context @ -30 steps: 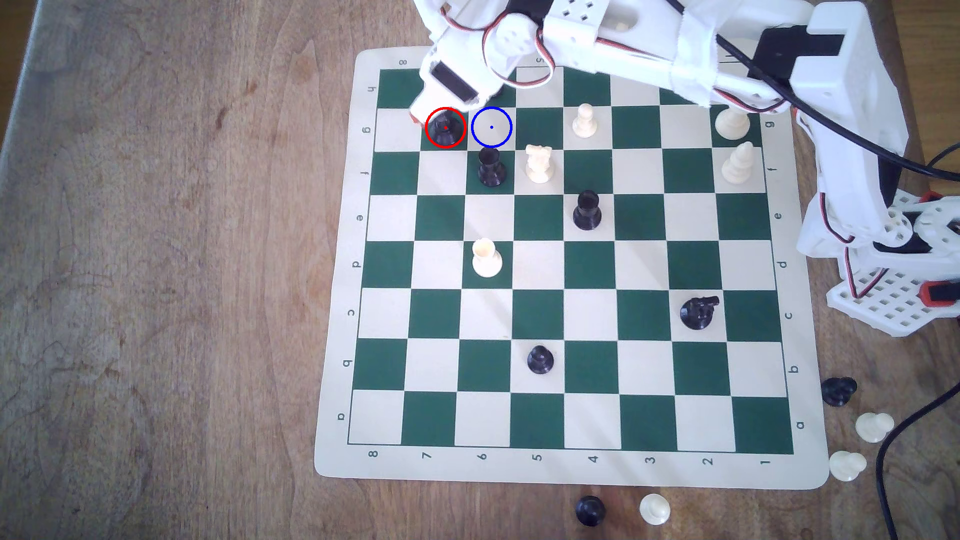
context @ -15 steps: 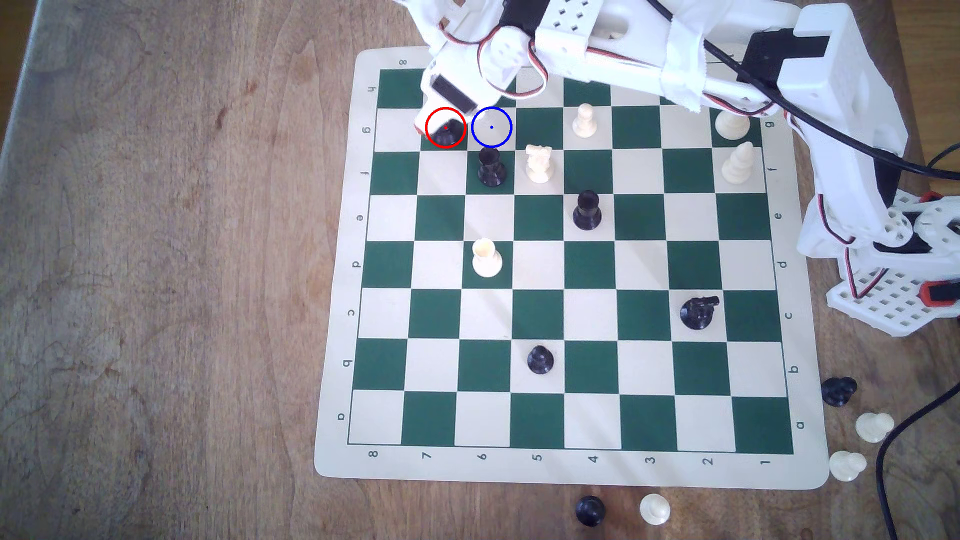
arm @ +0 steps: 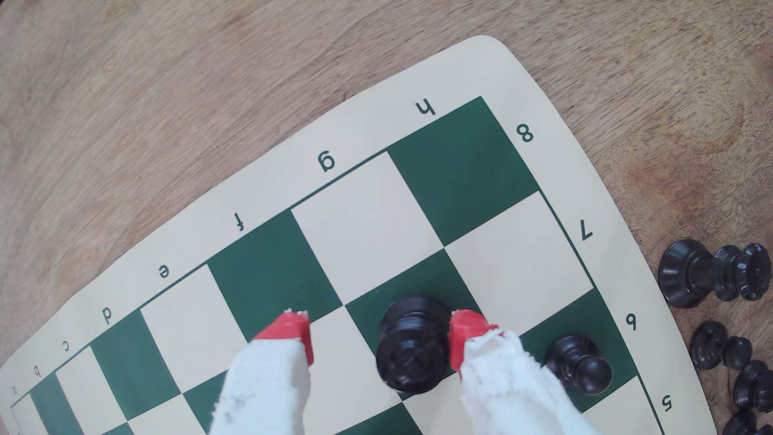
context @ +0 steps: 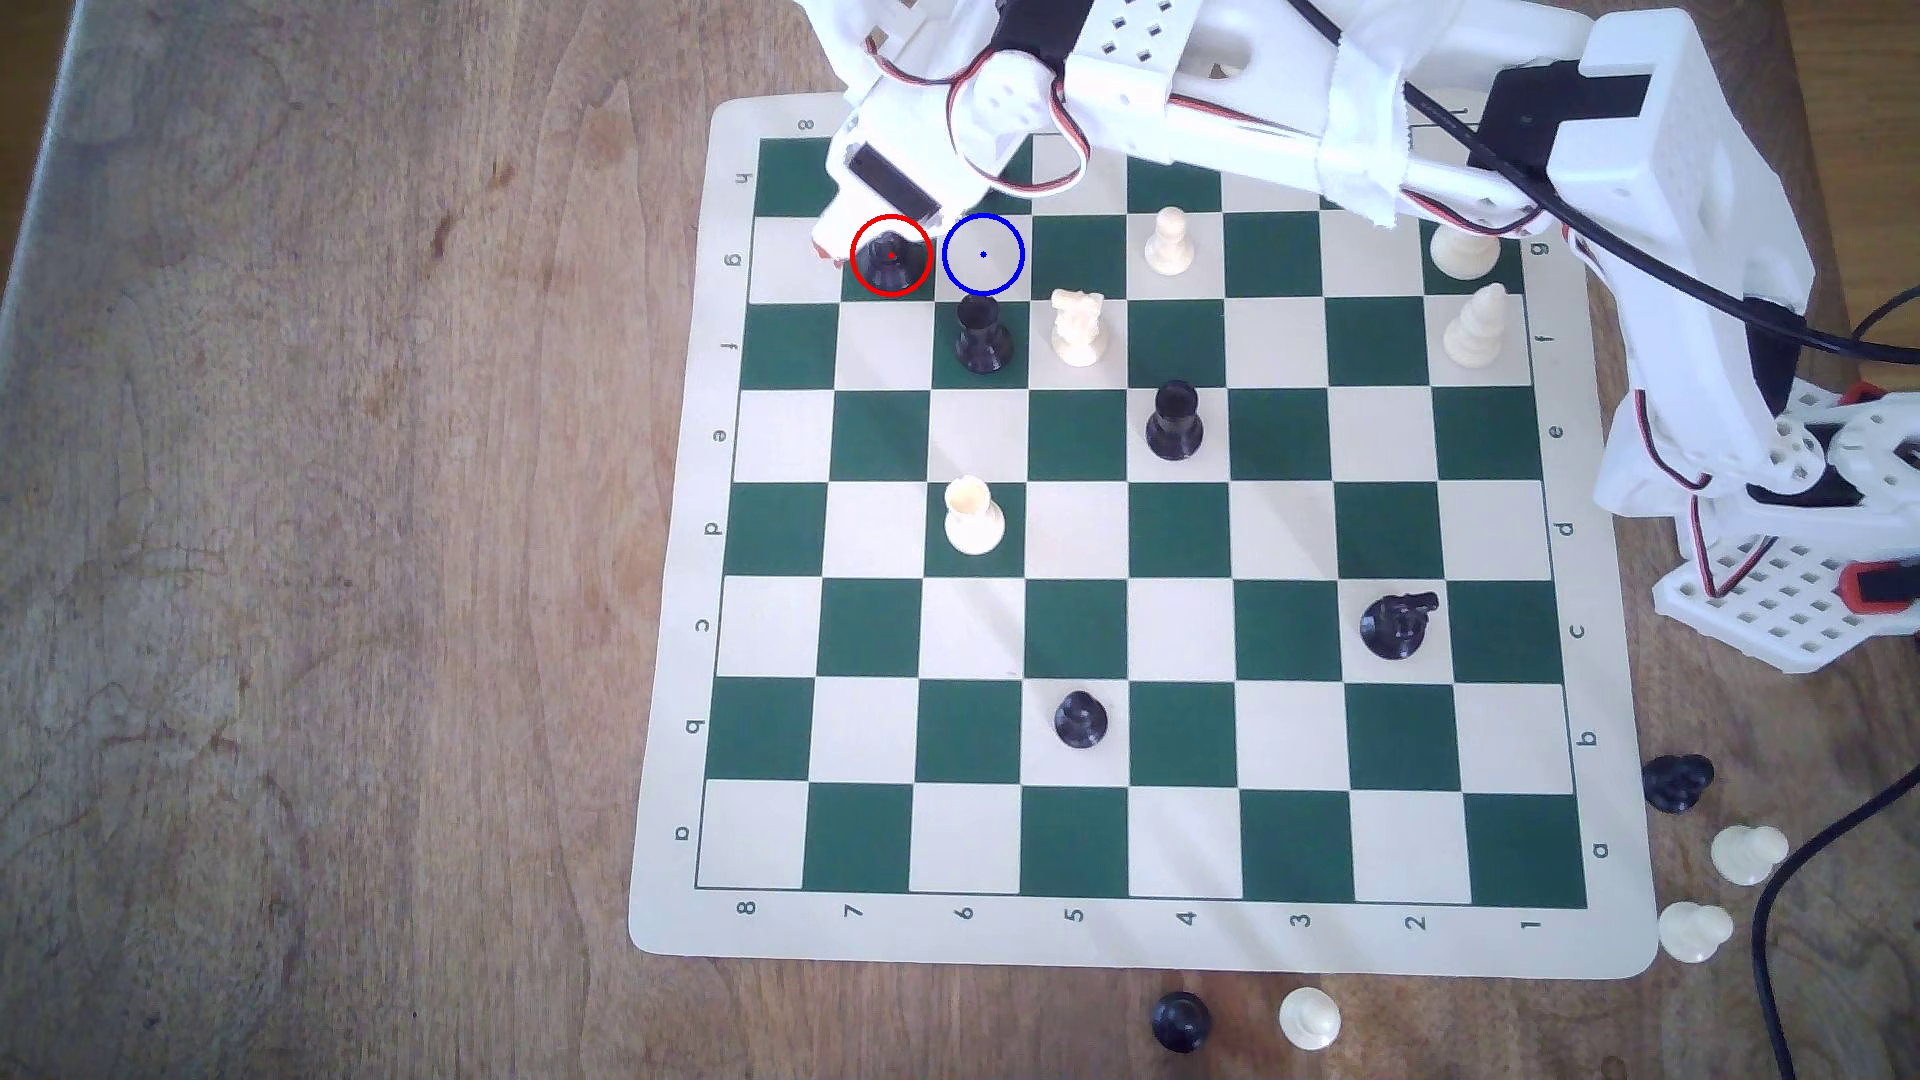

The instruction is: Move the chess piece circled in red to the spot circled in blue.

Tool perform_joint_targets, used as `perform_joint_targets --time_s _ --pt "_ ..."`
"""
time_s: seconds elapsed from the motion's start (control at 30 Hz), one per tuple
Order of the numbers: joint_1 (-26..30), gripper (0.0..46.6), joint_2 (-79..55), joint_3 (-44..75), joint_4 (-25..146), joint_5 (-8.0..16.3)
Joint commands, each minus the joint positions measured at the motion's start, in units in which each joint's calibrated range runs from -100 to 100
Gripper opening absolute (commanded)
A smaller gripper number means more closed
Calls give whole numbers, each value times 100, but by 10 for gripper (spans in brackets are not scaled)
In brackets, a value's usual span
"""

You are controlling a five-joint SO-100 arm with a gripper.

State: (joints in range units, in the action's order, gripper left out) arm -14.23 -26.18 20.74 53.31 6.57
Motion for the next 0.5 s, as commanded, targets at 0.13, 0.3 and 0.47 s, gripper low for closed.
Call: perform_joint_targets --time_s 0.13,0.3,0.47 --pt "66 174 148 483 -122 -5" --pt "58 168 148 492 -122 -15" --pt "58 128 148 483 -73 -34"
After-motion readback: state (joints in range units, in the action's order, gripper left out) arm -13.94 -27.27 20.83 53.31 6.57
